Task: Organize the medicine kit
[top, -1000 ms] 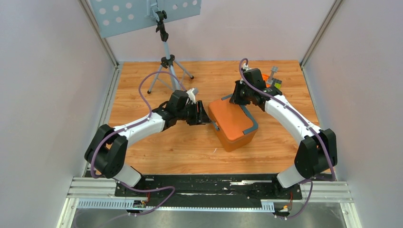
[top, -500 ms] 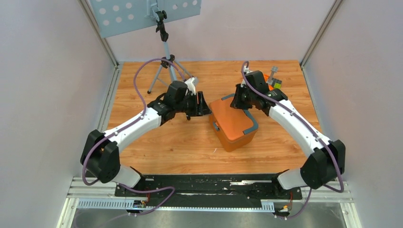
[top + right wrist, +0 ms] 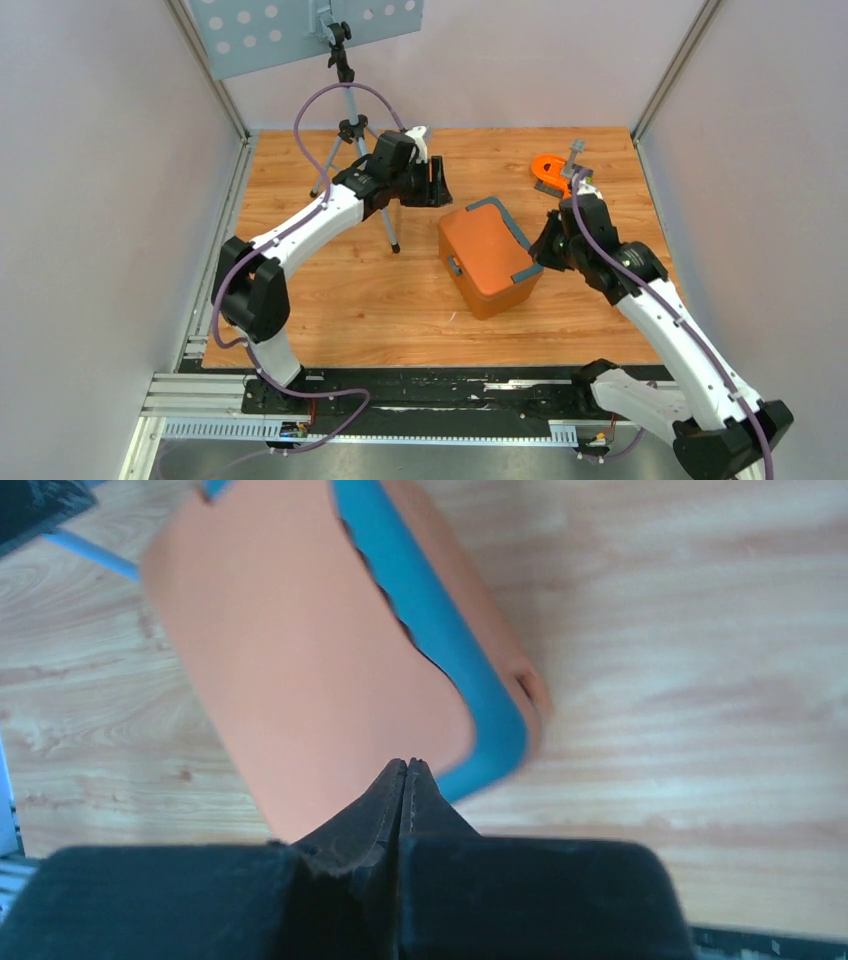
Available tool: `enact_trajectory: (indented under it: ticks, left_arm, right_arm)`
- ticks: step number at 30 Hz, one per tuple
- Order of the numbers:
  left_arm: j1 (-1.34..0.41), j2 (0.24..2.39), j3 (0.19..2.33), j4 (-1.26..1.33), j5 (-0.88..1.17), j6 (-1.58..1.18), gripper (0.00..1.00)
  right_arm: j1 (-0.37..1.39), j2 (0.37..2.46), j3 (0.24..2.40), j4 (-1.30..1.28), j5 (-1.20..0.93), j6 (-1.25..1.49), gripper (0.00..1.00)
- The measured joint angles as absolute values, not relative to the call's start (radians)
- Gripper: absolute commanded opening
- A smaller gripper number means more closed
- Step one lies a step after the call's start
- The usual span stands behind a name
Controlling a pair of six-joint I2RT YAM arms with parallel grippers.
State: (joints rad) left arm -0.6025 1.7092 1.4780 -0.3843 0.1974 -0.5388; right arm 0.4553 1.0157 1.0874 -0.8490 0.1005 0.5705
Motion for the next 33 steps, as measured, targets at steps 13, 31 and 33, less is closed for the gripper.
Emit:
enact_trajectory:
  ticks: [13, 31, 33]
  left_arm:
    - [-0.598, 1.863, 1.567, -0.435, 0.243, -0.499, 0.61]
    - [-0.649, 1.737, 1.33, -0.378, 0.172, -0.54, 0.6]
    - [-0.665, 1.706, 1.303, -0.399, 0.163, -0.544, 0.6]
  right_arm:
    - [0.455, 0.724, 0.771, -0.999, 0.118, 0.866, 0.0]
    - [0.408, 0.979, 0.785, -0.847, 0.118, 0.774, 0.0]
    - [0.359, 1.013, 0.807, -0.832, 0.133, 0.725, 0.0]
